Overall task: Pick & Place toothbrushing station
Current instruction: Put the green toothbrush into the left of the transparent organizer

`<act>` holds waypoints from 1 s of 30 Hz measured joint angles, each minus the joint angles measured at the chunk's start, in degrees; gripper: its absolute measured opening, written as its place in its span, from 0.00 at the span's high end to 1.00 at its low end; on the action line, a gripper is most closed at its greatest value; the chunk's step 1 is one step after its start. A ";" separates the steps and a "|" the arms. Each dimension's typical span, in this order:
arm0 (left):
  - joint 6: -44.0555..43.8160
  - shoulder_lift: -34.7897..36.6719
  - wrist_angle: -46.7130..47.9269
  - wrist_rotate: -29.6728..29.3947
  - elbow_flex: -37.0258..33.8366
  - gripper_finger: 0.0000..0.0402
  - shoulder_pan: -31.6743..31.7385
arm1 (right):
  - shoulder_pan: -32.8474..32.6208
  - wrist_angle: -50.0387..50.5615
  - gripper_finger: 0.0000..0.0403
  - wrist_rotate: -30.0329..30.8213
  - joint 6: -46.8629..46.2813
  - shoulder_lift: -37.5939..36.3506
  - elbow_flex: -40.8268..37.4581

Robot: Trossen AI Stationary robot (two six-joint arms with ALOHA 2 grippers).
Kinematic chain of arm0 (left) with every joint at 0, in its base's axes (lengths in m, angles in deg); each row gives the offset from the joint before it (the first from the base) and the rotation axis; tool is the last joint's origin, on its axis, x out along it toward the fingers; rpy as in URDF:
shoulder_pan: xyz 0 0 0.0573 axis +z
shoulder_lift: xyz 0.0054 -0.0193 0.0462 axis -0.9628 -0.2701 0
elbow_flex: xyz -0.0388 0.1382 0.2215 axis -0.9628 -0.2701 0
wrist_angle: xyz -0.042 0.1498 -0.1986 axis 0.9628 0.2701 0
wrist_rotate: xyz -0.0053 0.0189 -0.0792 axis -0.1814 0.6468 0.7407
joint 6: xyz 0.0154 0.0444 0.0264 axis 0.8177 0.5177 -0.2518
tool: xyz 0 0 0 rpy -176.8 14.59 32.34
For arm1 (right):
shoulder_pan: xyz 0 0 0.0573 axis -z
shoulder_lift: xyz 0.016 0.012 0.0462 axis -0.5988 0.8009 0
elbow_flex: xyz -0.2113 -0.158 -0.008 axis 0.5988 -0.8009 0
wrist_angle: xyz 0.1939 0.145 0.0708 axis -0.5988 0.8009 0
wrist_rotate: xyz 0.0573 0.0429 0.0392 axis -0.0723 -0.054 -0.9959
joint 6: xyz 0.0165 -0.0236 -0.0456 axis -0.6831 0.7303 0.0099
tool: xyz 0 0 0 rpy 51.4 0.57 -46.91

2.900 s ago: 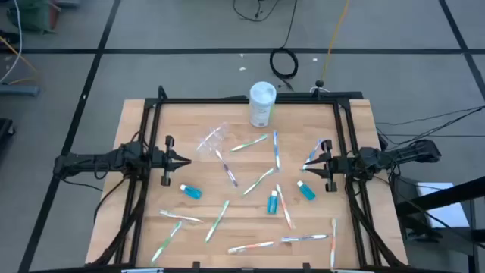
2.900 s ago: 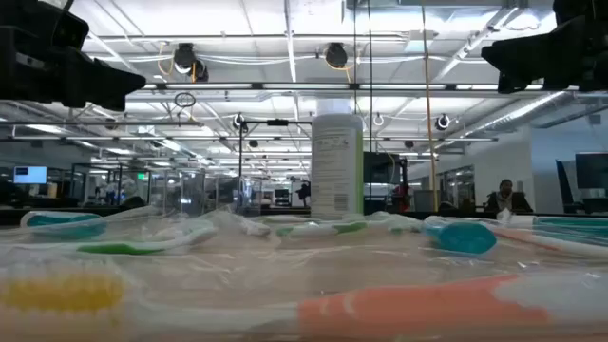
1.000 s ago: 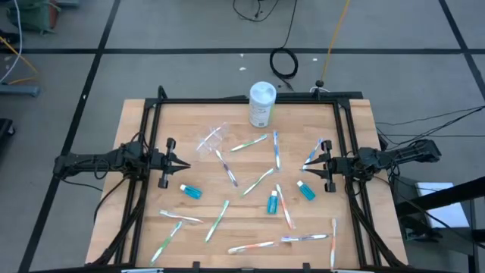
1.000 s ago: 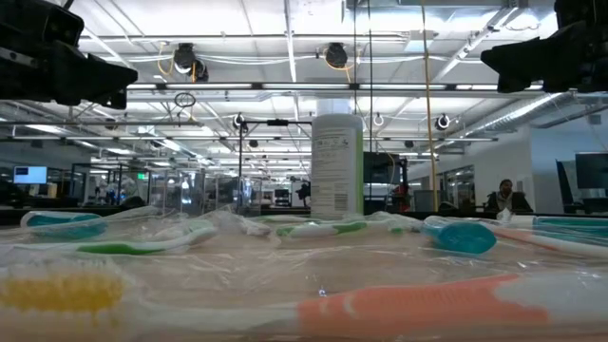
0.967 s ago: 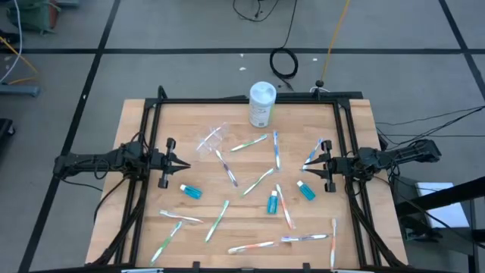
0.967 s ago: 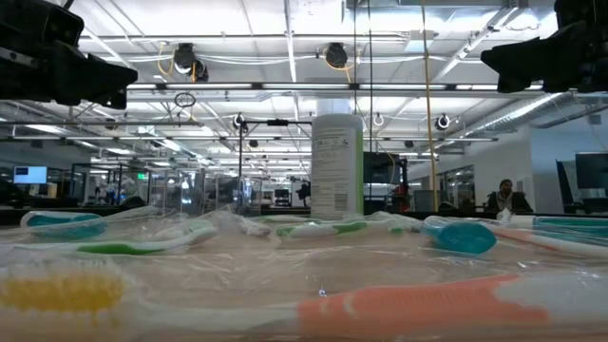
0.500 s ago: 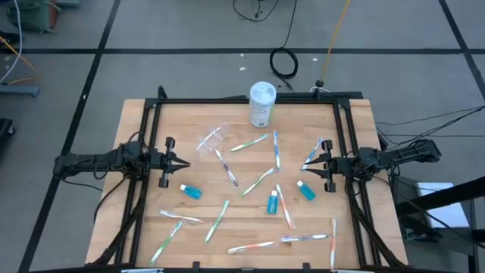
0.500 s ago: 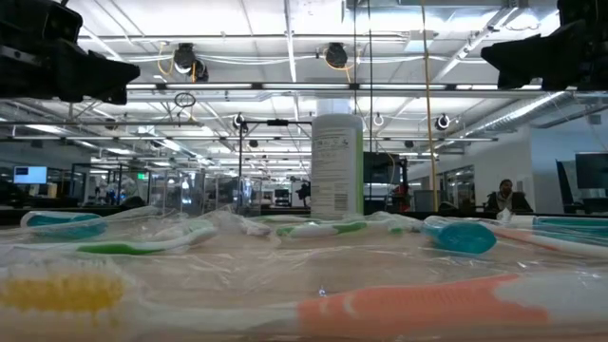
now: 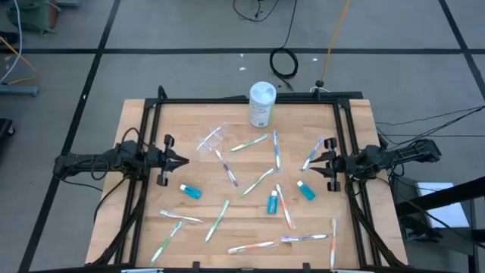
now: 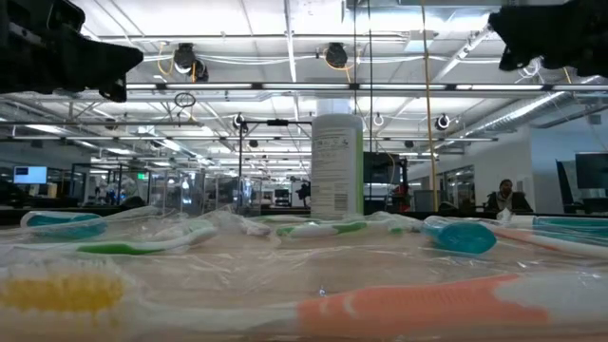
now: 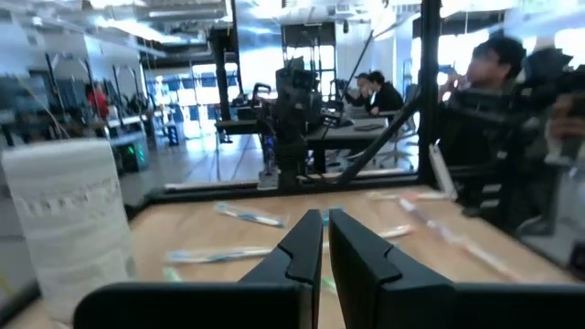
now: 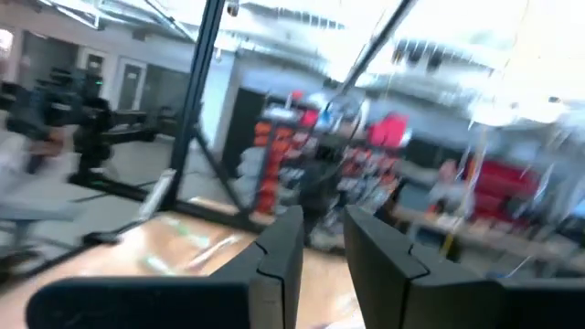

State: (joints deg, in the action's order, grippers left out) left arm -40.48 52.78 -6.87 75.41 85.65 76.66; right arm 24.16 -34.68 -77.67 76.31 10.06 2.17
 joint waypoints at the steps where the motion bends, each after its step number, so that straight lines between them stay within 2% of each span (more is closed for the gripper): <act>1: -1.23 0.00 -0.15 0.00 0.00 0.92 0.00 | 0.19 -1.89 0.82 1.41 3.32 0.00 -0.02; 4: -1.86 -0.24 -0.32 -0.02 -0.01 0.92 0.00 | 0.77 -8.49 0.82 8.01 9.50 0.24 -0.04; 9: -2.18 -1.77 -6.32 -0.42 -0.02 0.92 0.00 | 2.06 -12.48 0.82 16.17 4.90 1.59 -0.04; 13: -8.44 -3.72 -11.72 -1.93 0.00 0.92 0.00 | 3.29 -12.01 0.82 16.43 2.21 3.92 -0.04; 16: -9.58 -6.27 -15.68 -2.08 0.00 0.92 -0.45 | 4.09 -13.90 0.82 16.47 0.93 6.37 -0.04; 21: -8.95 -13.73 -16.99 -4.98 3.43 0.92 -2.27 | 6.17 -23.60 0.82 16.47 1.92 11.07 0.00; 25: -9.98 -21.72 -10.44 -7.48 11.24 0.92 -3.36 | 8.07 -27.84 0.82 16.47 2.14 14.88 0.00; 30: -14.94 -30.73 8.49 -7.54 27.30 0.92 -4.15 | 9.63 -28.08 0.82 16.46 1.82 18.08 0.00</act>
State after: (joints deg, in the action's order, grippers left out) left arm -55.42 22.05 1.61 67.86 112.95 72.51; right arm 33.79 -62.76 -61.21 78.13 28.15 2.17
